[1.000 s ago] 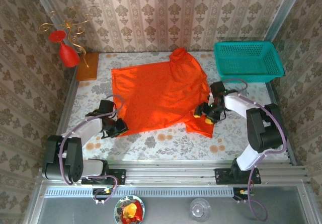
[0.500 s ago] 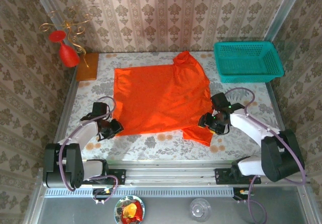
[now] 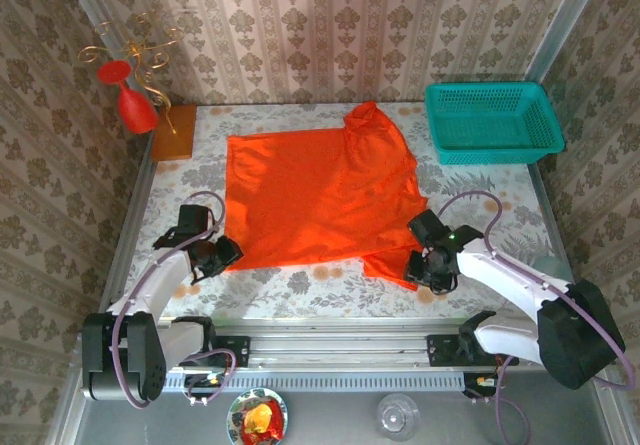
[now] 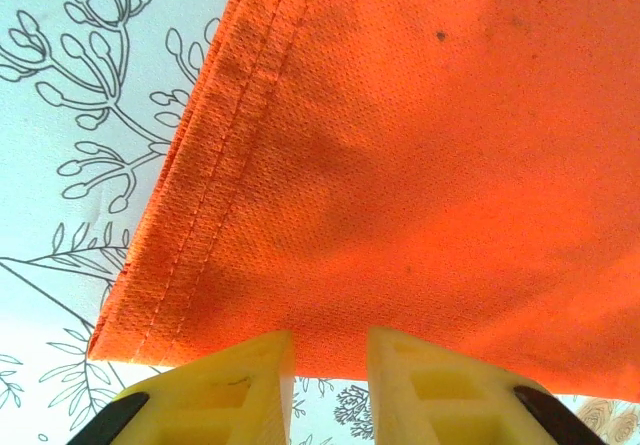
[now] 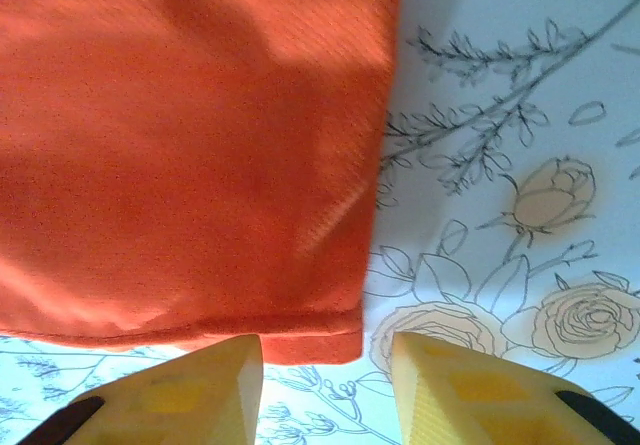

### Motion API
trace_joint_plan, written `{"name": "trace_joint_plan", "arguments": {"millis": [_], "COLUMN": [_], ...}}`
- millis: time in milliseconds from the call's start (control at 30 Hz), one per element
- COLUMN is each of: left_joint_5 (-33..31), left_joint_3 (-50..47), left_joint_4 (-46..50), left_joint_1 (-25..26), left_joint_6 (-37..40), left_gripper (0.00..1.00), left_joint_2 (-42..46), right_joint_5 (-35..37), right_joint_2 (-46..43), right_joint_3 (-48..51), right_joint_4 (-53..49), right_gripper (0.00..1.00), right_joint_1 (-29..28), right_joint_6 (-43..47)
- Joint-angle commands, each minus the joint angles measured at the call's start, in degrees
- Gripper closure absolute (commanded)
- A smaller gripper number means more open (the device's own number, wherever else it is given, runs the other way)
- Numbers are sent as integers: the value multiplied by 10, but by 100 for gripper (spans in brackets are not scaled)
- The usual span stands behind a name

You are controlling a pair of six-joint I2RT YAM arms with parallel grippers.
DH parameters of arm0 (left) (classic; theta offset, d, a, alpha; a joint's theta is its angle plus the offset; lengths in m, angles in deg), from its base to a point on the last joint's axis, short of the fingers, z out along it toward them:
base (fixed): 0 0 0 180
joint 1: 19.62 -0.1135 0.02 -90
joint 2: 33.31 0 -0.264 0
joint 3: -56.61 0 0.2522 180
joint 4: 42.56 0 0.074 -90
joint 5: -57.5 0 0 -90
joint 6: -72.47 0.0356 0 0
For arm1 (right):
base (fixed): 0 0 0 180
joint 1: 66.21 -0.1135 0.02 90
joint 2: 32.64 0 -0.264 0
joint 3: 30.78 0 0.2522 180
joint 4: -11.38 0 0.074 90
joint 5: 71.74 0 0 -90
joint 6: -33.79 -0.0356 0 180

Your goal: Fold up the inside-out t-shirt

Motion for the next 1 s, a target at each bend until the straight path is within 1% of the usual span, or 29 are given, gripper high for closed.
{"name": "trace_joint_plan", "arguments": {"millis": [0, 267, 333, 433, 533, 667, 733, 800, 900, 967], "left_joint_5": [-9, -11, -15, -29, -51, -98, -132, -150, -166, -158], "left_joint_3": [0, 0, -1, 0, 2, 2, 5, 8, 11, 11], "left_joint_4": [16, 18, 20, 27, 42, 70, 95, 108, 112, 103], "left_joint_1": [-3, -3, -3, -3, -3, -3, -3, -2, 1, 2], "left_joint_6": [-10, -14, -16, -20, -25, -41, -56, -62, -69, -64], "left_gripper": [73, 73, 73, 73, 67, 63, 61, 61, 64, 68], "left_joint_2": [7, 12, 18, 27, 34, 44, 44, 36, 15, -5], "right_joint_5": [18, 6, 4, 0, 1, 5, 9, 11, 13, 15], "right_joint_2": [9, 42, 49, 55, 52, 43, 40, 37, 33, 32], "right_joint_3": [10, 29, 33, 38, 39, 34, 32, 30, 27, 24], "right_joint_4": [0, 45, 55, 65, 66, 56, 50, 46, 41, 36], "right_gripper": [61, 66, 69, 73, 81, 88, 89, 88, 86, 86], "right_joint_1": [-7, -15, -15, -15, -15, -15, -15, -15, -15, -15], "right_joint_6": [-23, -31, -33, -36, -39, -36, -35, -34, -34, -32]}}
